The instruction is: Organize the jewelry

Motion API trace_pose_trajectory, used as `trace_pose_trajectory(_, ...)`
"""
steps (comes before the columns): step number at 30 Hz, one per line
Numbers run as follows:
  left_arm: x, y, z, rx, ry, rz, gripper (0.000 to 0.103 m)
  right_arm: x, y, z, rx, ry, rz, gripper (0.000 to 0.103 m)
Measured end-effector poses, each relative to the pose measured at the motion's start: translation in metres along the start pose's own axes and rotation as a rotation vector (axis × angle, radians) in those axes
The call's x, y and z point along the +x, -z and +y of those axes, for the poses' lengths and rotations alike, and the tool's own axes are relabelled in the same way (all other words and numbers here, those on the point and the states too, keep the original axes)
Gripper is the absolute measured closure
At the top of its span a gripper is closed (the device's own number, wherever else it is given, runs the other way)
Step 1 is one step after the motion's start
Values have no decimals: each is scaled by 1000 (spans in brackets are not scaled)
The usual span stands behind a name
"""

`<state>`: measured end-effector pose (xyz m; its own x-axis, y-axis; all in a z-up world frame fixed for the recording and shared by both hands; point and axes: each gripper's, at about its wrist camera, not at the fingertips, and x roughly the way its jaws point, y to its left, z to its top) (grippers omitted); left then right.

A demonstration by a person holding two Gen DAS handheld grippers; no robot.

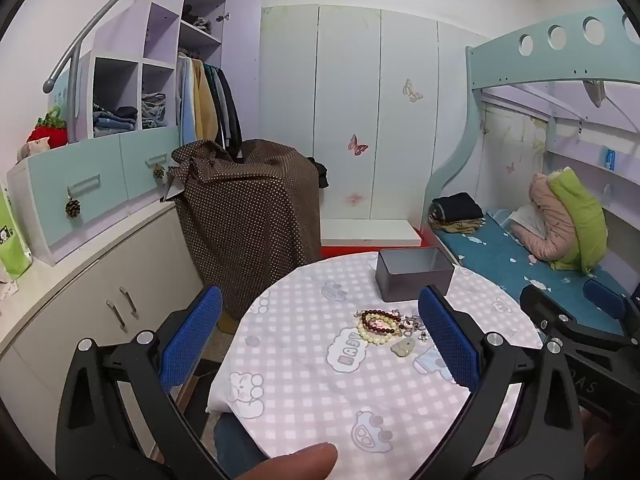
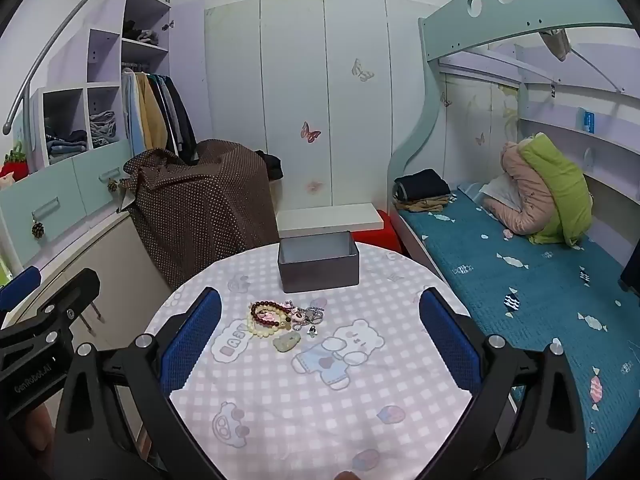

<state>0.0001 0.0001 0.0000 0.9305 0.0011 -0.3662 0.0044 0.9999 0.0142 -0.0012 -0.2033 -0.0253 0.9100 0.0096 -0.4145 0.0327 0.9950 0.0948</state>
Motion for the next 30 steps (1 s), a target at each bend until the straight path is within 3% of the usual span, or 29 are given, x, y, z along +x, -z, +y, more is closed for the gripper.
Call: trace_pose_trajectory(30,-3,-3,0,-9,22,-5,5,-8,-6,-2,-14,27,-31,7)
